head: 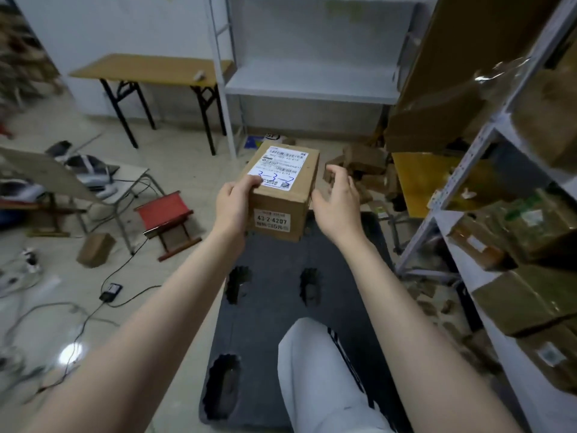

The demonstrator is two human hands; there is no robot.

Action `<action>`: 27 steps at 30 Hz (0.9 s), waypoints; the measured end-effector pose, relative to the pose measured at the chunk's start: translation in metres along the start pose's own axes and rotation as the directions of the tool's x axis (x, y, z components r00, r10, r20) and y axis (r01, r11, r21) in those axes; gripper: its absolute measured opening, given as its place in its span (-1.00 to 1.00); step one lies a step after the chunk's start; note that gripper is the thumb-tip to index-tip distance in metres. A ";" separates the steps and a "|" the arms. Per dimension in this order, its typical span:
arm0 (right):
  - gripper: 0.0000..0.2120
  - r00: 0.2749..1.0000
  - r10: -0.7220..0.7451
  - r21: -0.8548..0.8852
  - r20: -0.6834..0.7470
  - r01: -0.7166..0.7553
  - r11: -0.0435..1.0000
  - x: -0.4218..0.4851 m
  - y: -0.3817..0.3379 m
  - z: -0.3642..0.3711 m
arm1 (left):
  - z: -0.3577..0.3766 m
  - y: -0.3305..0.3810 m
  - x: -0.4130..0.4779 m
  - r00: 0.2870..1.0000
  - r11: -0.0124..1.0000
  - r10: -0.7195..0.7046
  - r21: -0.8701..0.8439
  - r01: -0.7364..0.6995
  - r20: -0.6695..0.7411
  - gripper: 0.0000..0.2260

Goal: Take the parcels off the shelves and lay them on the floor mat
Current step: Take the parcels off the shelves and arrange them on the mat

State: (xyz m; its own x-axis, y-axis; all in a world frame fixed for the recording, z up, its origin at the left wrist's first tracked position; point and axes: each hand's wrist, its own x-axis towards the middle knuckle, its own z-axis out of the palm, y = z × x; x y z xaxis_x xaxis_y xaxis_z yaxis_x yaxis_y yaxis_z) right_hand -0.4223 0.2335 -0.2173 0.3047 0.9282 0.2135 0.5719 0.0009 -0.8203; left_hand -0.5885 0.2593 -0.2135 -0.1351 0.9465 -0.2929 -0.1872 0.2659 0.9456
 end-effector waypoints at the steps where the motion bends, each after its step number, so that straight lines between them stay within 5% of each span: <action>1: -0.56 0.999 0.019 0.034 0.036 -0.021 0.999 0.003 0.004 0.012 | -0.006 -0.005 0.007 1.000 1.000 -0.012 -0.006 0.012 -0.019 -0.55; 12: -0.49 0.955 0.133 0.211 0.266 -0.192 0.959 0.087 0.060 0.106 | 0.001 -0.047 0.130 0.987 0.998 -0.068 -0.019 0.066 -0.147 -0.73; 15: -0.52 0.951 0.161 0.250 0.266 -0.229 0.941 0.136 0.082 0.135 | 0.013 -0.058 0.191 0.988 0.998 -0.065 -0.007 0.064 -0.143 -0.64; 23: -0.69 0.872 0.310 0.273 0.379 -0.426 0.863 0.298 0.143 0.220 | 0.059 -0.074 0.367 0.976 0.985 -0.169 0.009 0.172 -0.140 -0.89; 27: -0.65 0.835 0.332 0.222 0.440 -0.459 0.860 0.371 0.166 0.260 | 0.074 -0.076 0.442 0.961 0.973 -0.224 0.010 0.229 -0.159 -0.82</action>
State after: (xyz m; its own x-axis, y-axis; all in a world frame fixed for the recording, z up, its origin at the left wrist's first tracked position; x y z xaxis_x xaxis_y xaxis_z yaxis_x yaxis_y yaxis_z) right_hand -0.4122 0.6749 -0.4118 0.1092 0.9386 -0.3273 0.1831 -0.3427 -0.9214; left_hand -0.5621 0.6706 -0.4042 -0.2428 0.8214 -0.5161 -0.2033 0.4771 0.8550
